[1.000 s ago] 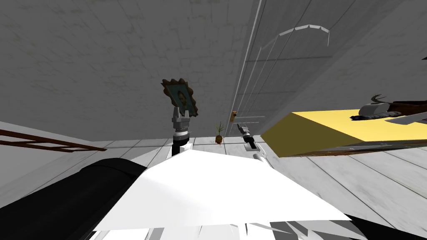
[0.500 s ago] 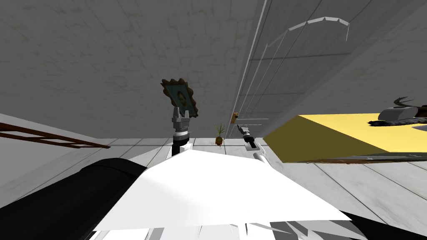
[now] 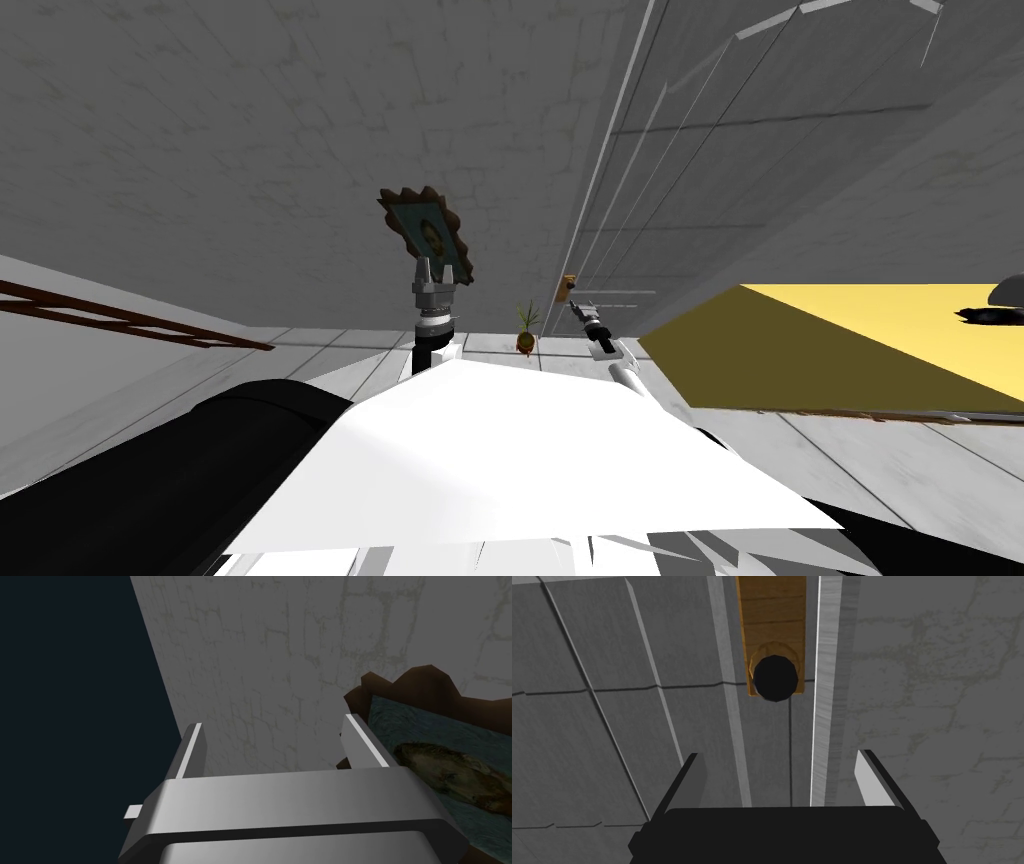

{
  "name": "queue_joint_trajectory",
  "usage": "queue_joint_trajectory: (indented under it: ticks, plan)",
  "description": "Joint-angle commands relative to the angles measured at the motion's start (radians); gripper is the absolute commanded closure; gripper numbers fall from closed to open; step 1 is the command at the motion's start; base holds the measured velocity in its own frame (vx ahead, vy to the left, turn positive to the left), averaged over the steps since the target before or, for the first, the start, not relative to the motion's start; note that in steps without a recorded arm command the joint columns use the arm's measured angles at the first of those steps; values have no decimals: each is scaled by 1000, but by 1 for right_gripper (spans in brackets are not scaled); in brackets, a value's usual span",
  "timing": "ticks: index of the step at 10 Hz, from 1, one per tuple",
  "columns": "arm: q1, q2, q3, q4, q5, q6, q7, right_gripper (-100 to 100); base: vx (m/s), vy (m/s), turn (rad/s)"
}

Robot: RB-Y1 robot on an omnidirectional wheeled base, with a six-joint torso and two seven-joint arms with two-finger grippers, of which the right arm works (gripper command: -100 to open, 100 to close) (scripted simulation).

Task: Pull the door open

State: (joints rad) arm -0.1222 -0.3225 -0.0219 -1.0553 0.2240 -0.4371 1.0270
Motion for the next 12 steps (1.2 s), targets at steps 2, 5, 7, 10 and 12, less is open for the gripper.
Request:
queue_joint_trajectory:
  ticks: [2,5,7,10,12]
  plan:
    - [-19,7,4,22,-10,-3,13,-100,-140,-10,-26]
    - [-61,22,14,73,-31,-11,44,-100,-182,6,-35]
    - [-93,34,22,112,-48,-17,67,-100,-142,-2,-30]
    - [-151,56,35,181,-78,-28,109,-100,-107,-15,-38]
    - [-169,62,40,204,-87,-32,122,-100,-25,-10,-19]
